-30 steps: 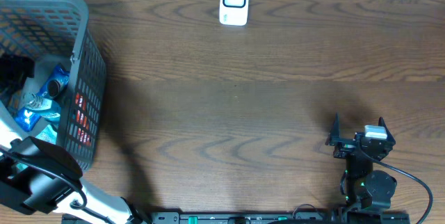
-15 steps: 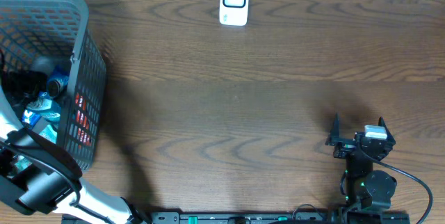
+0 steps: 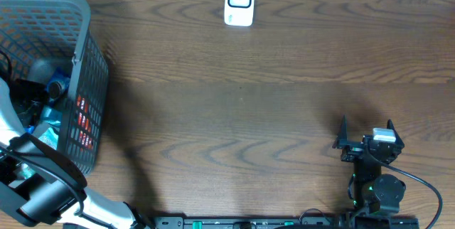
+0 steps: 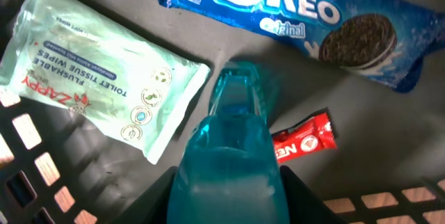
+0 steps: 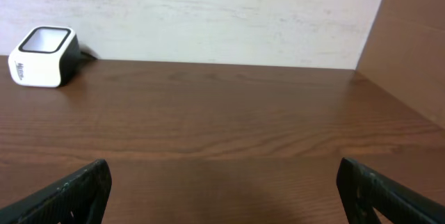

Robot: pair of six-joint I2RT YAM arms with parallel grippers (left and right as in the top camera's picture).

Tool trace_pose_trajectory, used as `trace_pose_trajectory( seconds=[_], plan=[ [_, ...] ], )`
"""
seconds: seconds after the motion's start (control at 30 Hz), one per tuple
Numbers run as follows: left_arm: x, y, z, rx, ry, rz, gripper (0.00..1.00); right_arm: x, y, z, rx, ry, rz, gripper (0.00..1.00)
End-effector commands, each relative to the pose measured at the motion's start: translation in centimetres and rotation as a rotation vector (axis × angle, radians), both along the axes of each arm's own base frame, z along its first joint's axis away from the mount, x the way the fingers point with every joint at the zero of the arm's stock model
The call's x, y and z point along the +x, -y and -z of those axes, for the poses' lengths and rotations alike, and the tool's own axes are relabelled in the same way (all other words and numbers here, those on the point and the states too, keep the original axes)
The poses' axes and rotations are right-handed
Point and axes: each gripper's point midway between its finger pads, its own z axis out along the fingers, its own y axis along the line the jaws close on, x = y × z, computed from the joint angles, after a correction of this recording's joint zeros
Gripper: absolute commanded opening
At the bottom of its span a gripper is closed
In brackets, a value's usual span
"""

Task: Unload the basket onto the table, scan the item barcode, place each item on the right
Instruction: 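Reach the left gripper into the basket and grasp the teal spray bottle, then lift the teal bottle out and carry it toward the white scanner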

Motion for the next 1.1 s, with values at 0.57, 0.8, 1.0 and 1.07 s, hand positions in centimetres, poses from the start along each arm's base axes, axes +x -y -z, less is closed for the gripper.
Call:
trace_pose_trajectory(
  seconds=[0.57, 0.8, 1.0, 1.07],
  plan=[
    [2.9, -0.7, -18.1, 0.221, 0.392, 0.022, 0.40, 0.0, 0.2, 0.0, 0.009, 0.001, 0.009, 0.99],
    [3.3, 4.7, -26.9, 0.169, 0.733, 0.110, 0.41, 0.0, 0.2, 0.0, 0.009, 0.001, 0.009, 0.99],
    [3.4, 12.2, -32.0, -0.027, 0.985, 0.295, 0.41, 0.0, 0.2, 0.0, 0.009, 0.001, 0.009, 0.99],
    [3.5, 14.7, -32.7, -0.076, 1.017, 0.374, 0.41, 0.0, 0.2, 0.0, 0.009, 0.001, 0.009, 0.99]
  ],
)
